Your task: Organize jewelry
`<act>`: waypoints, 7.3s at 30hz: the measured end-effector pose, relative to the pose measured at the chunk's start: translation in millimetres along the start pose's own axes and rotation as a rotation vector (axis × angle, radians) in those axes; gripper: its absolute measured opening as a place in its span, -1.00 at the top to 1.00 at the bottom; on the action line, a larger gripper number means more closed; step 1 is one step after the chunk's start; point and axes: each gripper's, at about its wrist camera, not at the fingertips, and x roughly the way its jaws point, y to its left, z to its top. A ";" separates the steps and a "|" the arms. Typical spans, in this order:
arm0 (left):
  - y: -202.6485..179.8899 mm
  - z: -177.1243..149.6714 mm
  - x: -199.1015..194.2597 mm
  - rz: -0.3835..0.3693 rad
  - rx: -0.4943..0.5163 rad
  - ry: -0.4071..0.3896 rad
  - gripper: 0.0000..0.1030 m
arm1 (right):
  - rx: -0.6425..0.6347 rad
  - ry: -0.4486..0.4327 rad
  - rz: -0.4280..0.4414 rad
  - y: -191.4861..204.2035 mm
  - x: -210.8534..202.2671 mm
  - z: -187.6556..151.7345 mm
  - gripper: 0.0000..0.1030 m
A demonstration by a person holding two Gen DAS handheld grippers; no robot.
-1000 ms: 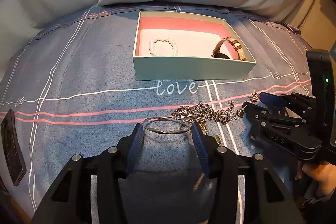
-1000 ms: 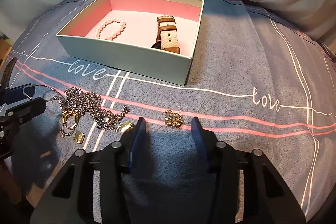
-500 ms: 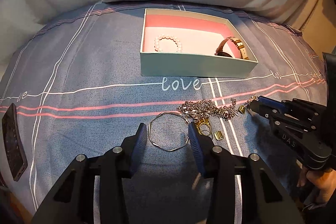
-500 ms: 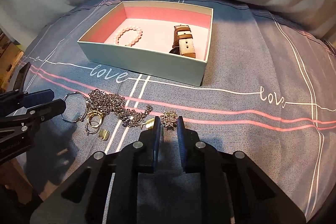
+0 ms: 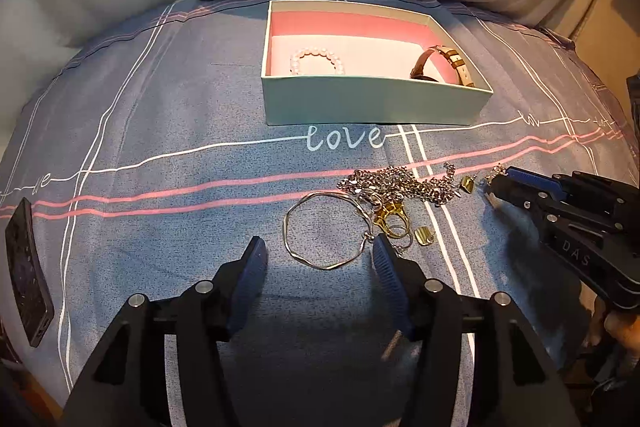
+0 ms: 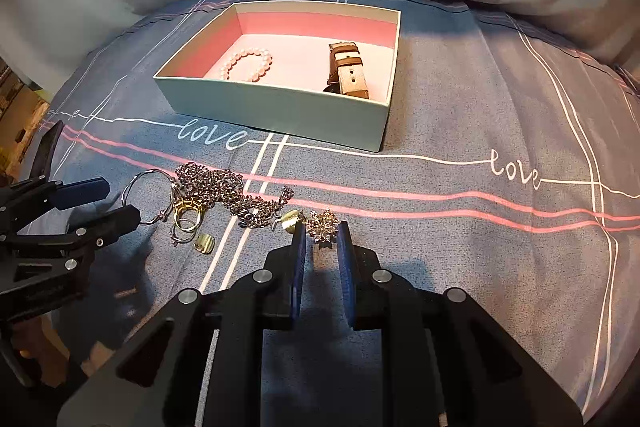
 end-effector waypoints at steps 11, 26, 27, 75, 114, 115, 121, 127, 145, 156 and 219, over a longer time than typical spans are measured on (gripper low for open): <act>-6.9 6.5 27.5 0.058 0.063 0.016 -0.12 | -0.005 0.016 0.012 4.7 2.2 -0.8 0.68; -5.9 21.1 0.0 0.006 0.008 -0.031 -0.09 | -0.045 0.019 0.026 16.6 1.4 7.9 0.68; -7.4 22.9 -1.1 -0.001 0.005 -0.032 -0.09 | -0.049 0.016 0.024 17.0 0.6 9.5 0.68; 16.1 143.6 -28.8 -0.041 -0.165 -0.211 -0.57 | -0.081 -0.141 -0.057 1.9 -14.2 127.8 -0.16; -33.7 -8.0 22.9 0.040 0.061 -0.030 -0.37 | -0.011 0.048 0.012 0.6 -5.3 -15.7 -0.17; -34.8 -8.9 22.8 0.049 0.070 -0.033 -0.37 | -0.015 0.051 0.018 2.6 -3.6 -15.6 -0.17; -24.2 -9.6 21.7 0.073 0.058 -0.040 -0.34 | -0.052 0.058 0.042 17.0 2.8 -16.6 -0.17; -17.7 -8.1 20.4 0.058 0.040 -0.037 -0.33 | -0.081 0.046 0.023 22.9 13.3 -8.6 -0.17; -13.1 -7.7 15.6 0.030 0.058 -0.062 0.57 | -0.092 0.047 0.021 13.4 19.5 2.5 -0.17; 2.8 -8.7 10.6 -0.014 -0.003 -0.049 0.39 | -0.162 0.028 0.018 27.0 26.0 7.8 0.68; -3.1 136.9 -4.2 -0.026 -0.094 -0.170 0.73 | -0.120 -0.109 0.006 23.9 -6.3 139.0 0.71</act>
